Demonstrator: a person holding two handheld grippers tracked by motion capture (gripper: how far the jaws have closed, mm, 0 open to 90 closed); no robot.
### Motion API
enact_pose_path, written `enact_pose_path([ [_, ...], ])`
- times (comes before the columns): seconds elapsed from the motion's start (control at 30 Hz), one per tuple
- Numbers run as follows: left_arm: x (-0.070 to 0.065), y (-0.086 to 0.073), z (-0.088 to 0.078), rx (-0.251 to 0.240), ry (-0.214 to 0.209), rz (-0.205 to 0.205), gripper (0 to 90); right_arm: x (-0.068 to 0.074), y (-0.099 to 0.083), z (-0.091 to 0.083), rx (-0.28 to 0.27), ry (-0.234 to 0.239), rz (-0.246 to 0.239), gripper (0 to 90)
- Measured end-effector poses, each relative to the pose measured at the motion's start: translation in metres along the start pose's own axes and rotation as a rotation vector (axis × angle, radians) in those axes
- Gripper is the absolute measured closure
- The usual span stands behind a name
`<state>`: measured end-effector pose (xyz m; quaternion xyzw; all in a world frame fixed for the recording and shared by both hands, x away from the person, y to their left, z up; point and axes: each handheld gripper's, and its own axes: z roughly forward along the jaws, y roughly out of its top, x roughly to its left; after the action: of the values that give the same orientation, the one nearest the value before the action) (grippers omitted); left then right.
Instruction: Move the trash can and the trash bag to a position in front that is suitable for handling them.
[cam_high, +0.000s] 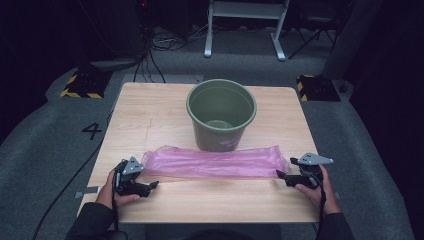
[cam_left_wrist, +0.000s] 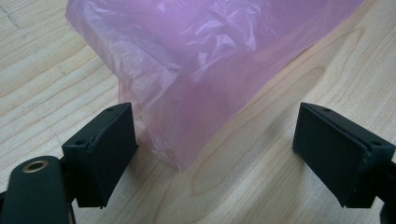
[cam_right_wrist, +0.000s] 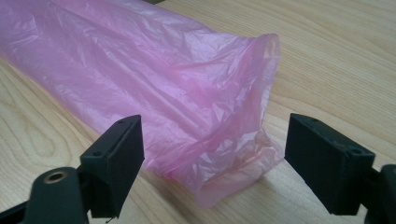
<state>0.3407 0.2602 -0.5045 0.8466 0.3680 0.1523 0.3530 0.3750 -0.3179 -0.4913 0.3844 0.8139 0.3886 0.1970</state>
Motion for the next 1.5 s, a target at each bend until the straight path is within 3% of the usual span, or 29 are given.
enact_pose_path([
  [0.77,0.0,0.0,0.0,0.0,0.0,0.0,13.3,0.025,0.01,0.005,-0.013,0.062,-0.062,20.0],
  [0.9,-0.001,0.0,-0.001,0.0,0.006,-0.008,13.4,0.024,0.008,0.006,-0.003,0.056,-0.061,20.0],
  [0.97,-0.002,0.001,-0.002,0.007,0.028,-0.011,17.2,0.02,0.006,0.007,0.002,0.047,-0.044,20.1],
  [1.0,-0.005,0.003,-0.004,-0.001,0.05,-0.008,19.0,0.019,0.006,0.007,0.0,0.044,-0.042,20.1],
  [1.07,-0.006,0.004,-0.007,-0.017,0.043,-0.002,18.8,0.018,0.006,0.007,-0.001,0.043,-0.037,20.1],
  [1.13,-0.009,0.01,-0.015,-0.073,0.027,-0.005,18.9,0.017,0.005,0.007,-0.002,0.045,-0.03,20.2],
  [1.17,-0.013,0.016,-0.021,-0.106,0.042,0.003,19.3,0.016,0.005,0.008,0.003,0.04,-0.029,20.2],
  [1.27,-0.018,0.024,-0.023,-0.124,0.057,0.008,20.0,0.015,0.004,0.01,0.007,0.038,-0.029,20.2],
  [1.37,-0.031,0.04,-0.023,-0.126,0.087,0.054,20.2,0.014,0.004,0.011,0.013,0.036,-0.028,20.3],
  [1.5,-0.039,0.055,-0.021,-0.15,0.052,0.083,18.7,0.014,0.003,0.013,0.021,0.033,-0.03,20.3],
])
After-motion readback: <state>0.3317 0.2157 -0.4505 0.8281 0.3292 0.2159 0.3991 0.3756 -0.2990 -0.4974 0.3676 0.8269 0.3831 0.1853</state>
